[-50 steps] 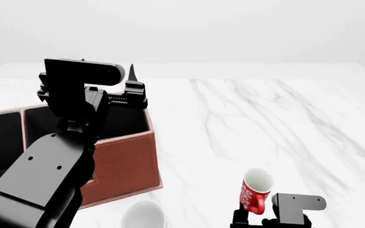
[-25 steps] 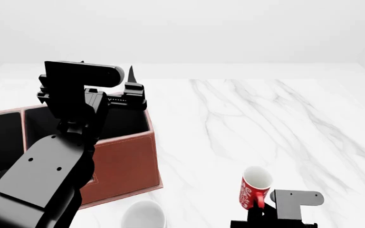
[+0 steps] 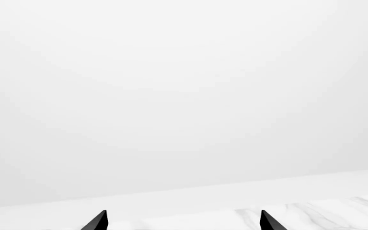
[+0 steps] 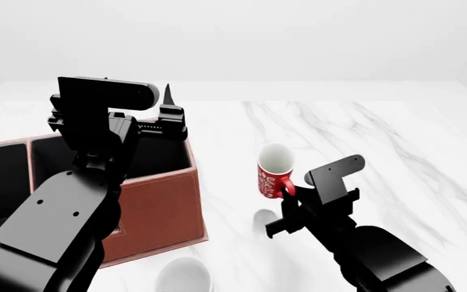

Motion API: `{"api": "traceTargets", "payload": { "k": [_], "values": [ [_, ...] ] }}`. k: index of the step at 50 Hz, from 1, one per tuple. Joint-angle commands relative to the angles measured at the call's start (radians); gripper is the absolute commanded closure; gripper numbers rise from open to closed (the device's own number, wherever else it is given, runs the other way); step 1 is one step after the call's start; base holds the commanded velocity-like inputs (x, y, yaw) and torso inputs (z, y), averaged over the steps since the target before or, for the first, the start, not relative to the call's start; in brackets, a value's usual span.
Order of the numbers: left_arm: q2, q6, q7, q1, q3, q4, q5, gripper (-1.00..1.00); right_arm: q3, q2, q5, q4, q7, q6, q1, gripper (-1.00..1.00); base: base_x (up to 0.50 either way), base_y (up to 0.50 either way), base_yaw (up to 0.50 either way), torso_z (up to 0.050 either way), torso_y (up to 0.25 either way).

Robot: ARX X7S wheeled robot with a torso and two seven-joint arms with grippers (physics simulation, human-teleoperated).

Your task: Pick up the red mug and place it to the right of the caddy.

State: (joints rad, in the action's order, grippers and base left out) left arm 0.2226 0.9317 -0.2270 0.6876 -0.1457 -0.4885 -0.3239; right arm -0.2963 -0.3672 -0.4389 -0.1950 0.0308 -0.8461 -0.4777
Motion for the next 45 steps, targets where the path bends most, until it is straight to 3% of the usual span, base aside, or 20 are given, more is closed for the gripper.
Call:
{"api": "traceTargets", "payload": {
  "k": [1,45],
  "values": [
    [0.003,-0.004,-0.004,0.001,-0.003,0.006,-0.004,-1.00,-0.111,0.049,0.029,0.258,0.175,0.135,-0.174,1.00,0.00,0.00,0.00,0.000,0.000],
    [0.018,-0.019,-0.017,-0.002,-0.007,0.017,-0.022,-1.00,-0.221,0.168,0.065,0.607,0.264,0.277,-0.194,1.00,0.00,0.00,0.00,0.000,0.000]
  ]
}}
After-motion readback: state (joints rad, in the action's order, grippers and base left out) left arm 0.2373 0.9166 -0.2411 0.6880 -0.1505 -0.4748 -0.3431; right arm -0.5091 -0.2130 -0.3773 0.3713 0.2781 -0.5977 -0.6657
